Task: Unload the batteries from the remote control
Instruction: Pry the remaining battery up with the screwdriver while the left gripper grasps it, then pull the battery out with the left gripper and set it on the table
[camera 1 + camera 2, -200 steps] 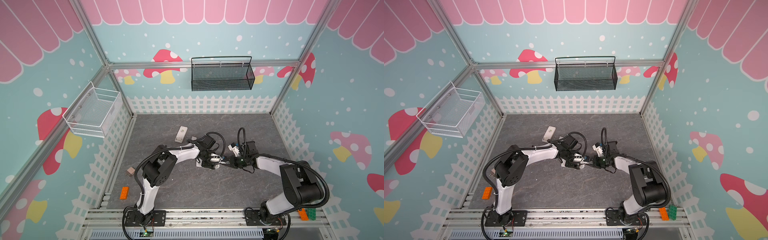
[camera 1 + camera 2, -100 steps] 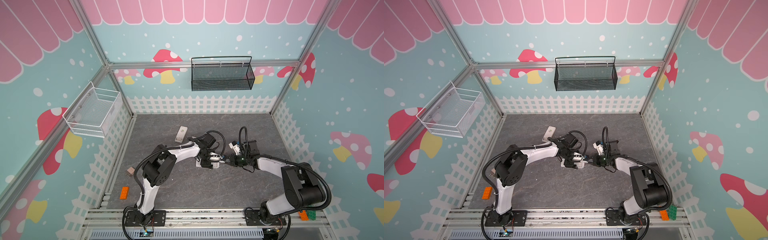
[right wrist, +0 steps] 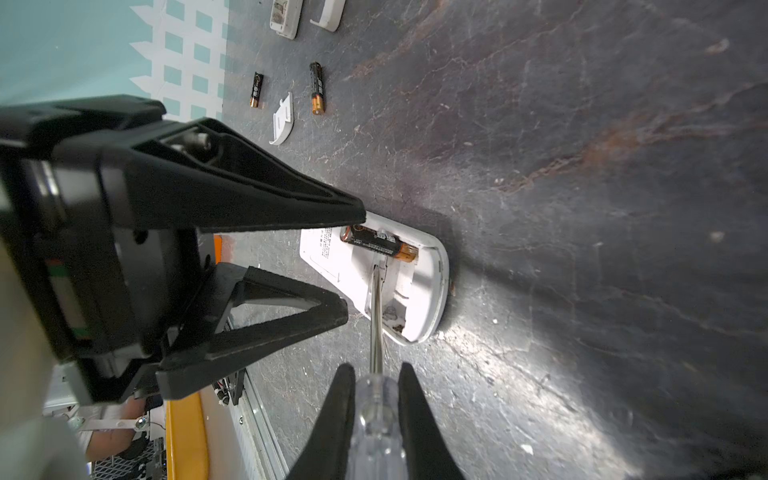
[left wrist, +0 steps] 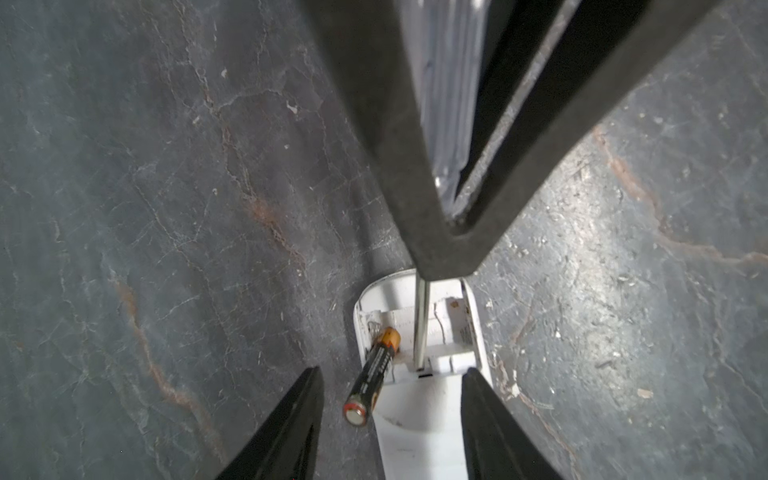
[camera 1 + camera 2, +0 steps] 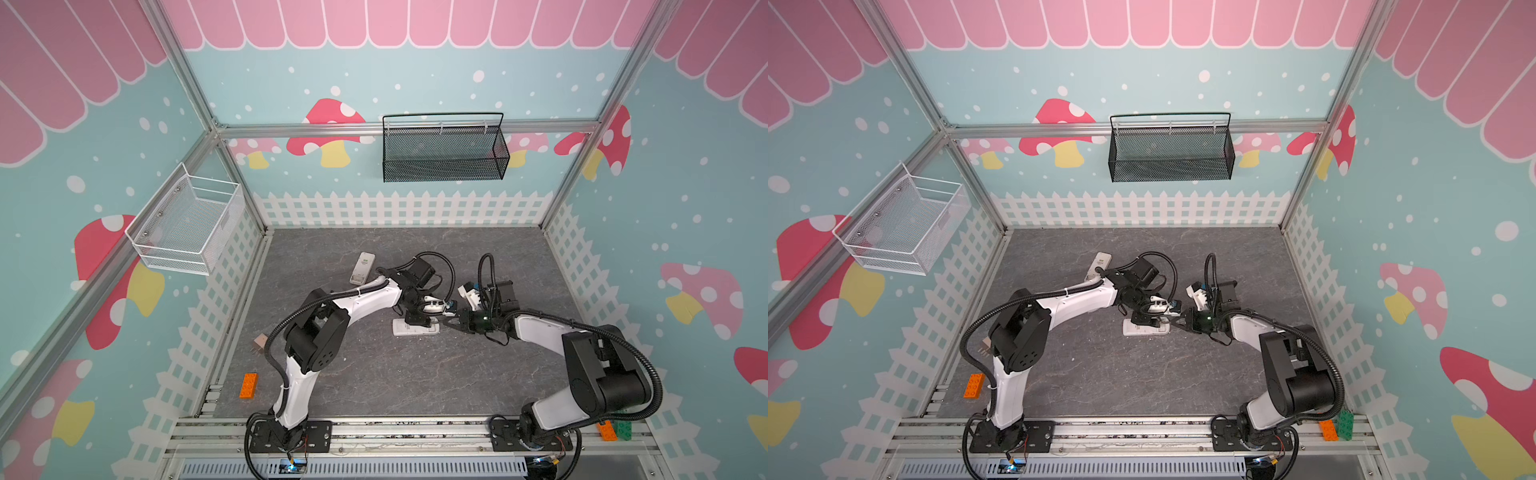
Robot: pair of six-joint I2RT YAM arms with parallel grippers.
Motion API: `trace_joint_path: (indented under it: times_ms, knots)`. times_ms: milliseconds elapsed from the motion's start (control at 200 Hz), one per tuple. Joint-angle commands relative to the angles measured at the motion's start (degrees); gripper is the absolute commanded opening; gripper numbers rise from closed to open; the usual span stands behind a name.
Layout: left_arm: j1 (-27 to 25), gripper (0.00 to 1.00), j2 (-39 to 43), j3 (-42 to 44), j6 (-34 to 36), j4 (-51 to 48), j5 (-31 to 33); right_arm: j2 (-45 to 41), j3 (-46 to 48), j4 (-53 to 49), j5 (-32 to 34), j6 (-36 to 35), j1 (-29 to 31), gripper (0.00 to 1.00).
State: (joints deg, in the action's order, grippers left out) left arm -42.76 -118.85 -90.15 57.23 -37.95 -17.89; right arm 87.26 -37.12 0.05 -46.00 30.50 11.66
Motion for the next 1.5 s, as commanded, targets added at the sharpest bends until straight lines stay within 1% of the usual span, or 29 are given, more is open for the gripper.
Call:
trace_joint_path:
  times_ms: [0,105,225,290,395,500,675,806,981,1106,1201,1291,1411,1496]
  knots:
    - [0.4,0.49,-0.92,-0.12,2.02,-1.32,0.58,0.66,0.09,0.21,-0.22,-0.45,-0.5,0.0]
    - [0.58,0.44,-0.86,0.63,2.62,-0.66,1.2,0.6,0.1,0.17,-0.1,-0.45,-0.54,0.0]
    - [0.66,0.32,-0.81,1.12,2.84,0.06,0.54,0.55,0.11,0.12,-0.14,-0.43,-0.59,0.0]
    - [0.66,0.3,-0.93,1.46,2.83,0.42,0.41,0.26,0.12,0.05,-0.06,-0.38,-0.56,0.0]
    - [0.67,0.22,-1.01,1.78,3.15,0.8,0.73,-0.47,0.37,-0.06,0.1,-0.36,-0.67,0.0]
    - [0.66,0.17,-0.95,1.72,3.16,0.69,1.21,-1.49,0.71,-0.77,0.17,-0.61,-0.91,0.0]
    - [0.88,0.08,-0.11,-1.26,1.15,-1.7,2.79,-4.76,1.07,-3.08,0.21,-1.39,-1.93,0.0]
    - [1.75,0.07,0.61,-3.48,0.1,-4.21,4.17,-8.37,1.27,-5.61,0.67,-2.34,-3.58,0.0]
    - [3.54,0.07,1.0,-3.31,-0.14,-4.27,4.38,-12.65,1.36,-8.26,2.31,-3.77,-5.82,0.0]
    - [4.0,0.07,0.72,-1.25,-0.69,-0.93,4.35,-14.13,1.21,-8.73,4.26,-4.32,-6.67,0.0]
    - [4.24,0.09,0.46,1.02,-0.88,3.21,5.75,-15.13,1.07,-8.75,5.6,-4.5,-6.87,0.0]
    - [4.53,0.11,-0.05,2.71,-1.35,6.45,7.64,-16.53,1.1,-8.71,8.25,-5.05,-7.03,0.0]
    - [4.77,0.14,-0.4,4.79,-1.06,7.57,8.86,-18.21,1.39,-8.08,12.83,-5.19,-7.03,0.0]
    - [5.01,0.17,-0.09,6.35,-0.83,8.07,9.42,-19.18,2.09,-6.63,15.23,-4.57,-7.09,0.0]
